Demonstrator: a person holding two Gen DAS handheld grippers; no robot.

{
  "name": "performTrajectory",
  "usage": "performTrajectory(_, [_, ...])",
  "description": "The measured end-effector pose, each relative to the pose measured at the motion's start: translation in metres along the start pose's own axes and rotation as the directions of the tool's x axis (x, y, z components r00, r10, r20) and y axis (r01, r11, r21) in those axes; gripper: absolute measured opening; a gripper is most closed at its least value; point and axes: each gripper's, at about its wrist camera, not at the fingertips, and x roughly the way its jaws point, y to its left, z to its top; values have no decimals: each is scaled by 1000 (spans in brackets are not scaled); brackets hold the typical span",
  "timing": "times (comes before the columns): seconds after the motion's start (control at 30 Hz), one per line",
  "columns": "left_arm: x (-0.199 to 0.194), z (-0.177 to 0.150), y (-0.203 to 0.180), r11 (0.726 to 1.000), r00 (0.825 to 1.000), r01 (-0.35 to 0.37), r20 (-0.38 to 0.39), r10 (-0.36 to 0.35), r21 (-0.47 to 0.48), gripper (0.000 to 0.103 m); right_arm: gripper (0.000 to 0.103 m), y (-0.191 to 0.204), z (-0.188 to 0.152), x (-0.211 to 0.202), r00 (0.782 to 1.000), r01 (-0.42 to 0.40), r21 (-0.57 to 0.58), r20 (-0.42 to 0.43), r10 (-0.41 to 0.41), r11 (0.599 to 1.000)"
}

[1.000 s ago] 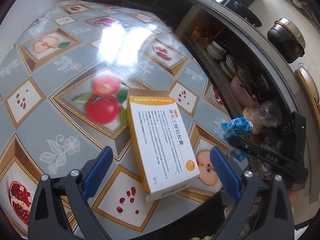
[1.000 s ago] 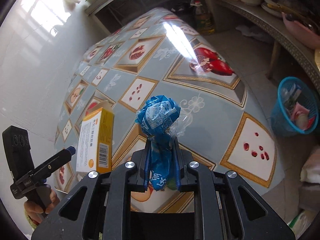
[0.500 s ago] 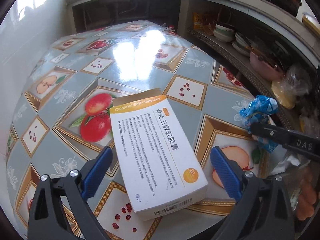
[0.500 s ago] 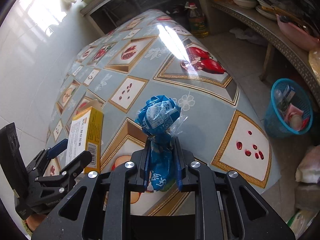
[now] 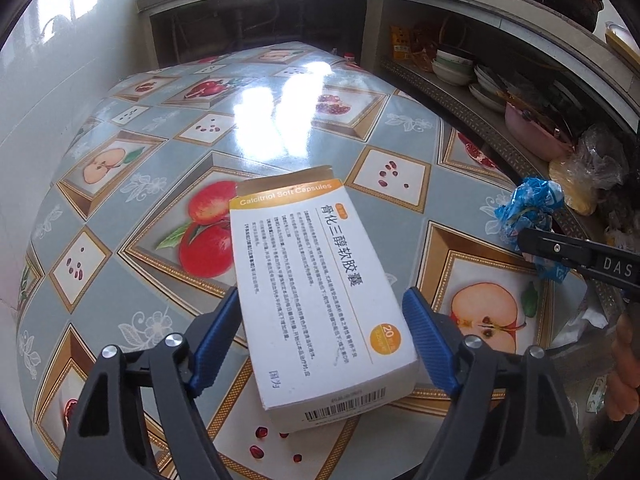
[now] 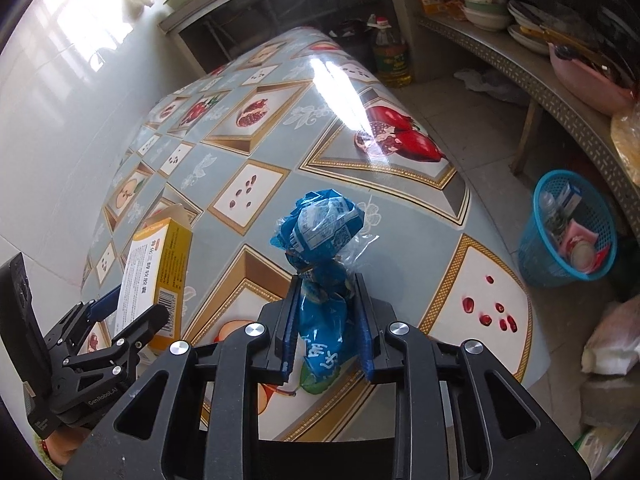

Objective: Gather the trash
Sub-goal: 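Grasp the yellow-and-white medicine box with the left tool while the right tool holds the wrapper, then lift the medicine box and wrapper off the table with both tools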

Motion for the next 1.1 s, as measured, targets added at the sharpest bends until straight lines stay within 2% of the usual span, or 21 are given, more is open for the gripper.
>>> performTrajectory(0.17, [-1, -1, 0, 1000, 1000, 0, 4, 0, 7, 79, 48, 3, -2, -4, 1000, 17, -34, 12, -16, 999])
performTrajectory(0.27, [-1, -1, 1, 1000, 1000, 4, 5, -4, 7, 79, 55, 6, -4, -5, 999, 33, -70, 13, -32, 997])
performTrajectory(0.53, [-1, -1, 3, 1000, 1000, 7, 6, -7, 3, 78, 57, 12, -13, -2, 997, 70, -140, -5, -72, 988])
performTrajectory(0.8, [-2, -1, 3, 1000, 1000, 9, 7, -9, -3, 78, 57, 15, -15, 0, 996, 87, -154, -5, -89, 984])
performTrajectory(1.1, [-2, -1, 4, 1000, 1000, 10, 6, -10, -3, 78, 48, 19, -17, 2, 993, 118, -167, 0, -119, 979])
